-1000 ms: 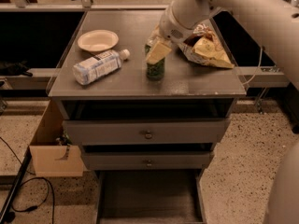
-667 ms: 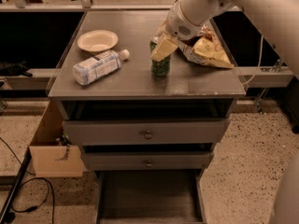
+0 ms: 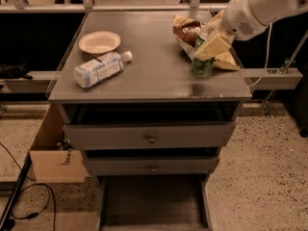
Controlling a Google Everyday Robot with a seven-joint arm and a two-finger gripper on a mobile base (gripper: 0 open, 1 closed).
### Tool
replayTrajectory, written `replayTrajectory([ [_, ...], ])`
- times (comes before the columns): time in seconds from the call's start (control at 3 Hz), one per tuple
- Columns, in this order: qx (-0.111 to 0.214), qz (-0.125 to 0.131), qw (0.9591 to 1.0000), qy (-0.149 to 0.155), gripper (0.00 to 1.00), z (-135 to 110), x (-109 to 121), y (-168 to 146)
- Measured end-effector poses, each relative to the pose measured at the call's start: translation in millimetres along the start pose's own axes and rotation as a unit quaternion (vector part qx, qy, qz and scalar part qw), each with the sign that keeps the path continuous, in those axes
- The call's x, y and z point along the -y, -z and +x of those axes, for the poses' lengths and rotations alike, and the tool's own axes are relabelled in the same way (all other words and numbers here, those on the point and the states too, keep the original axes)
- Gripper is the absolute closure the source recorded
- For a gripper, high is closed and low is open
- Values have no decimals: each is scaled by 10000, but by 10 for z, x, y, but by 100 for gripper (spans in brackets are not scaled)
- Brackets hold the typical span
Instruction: Place green can into bottom drawer
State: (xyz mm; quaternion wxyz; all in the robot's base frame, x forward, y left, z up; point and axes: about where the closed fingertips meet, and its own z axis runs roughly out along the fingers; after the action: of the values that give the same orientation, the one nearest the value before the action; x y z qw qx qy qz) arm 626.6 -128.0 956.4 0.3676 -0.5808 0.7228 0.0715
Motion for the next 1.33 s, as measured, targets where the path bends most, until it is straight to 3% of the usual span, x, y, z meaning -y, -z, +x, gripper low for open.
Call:
replayTrajectory([
  [0.33, 155, 118, 9985, -516, 100, 365, -336, 458],
  [1.0, 300, 33, 9983, -489, 100, 294, -386, 442],
  [1.33, 651, -57, 9967, -479, 100, 206, -724, 579],
])
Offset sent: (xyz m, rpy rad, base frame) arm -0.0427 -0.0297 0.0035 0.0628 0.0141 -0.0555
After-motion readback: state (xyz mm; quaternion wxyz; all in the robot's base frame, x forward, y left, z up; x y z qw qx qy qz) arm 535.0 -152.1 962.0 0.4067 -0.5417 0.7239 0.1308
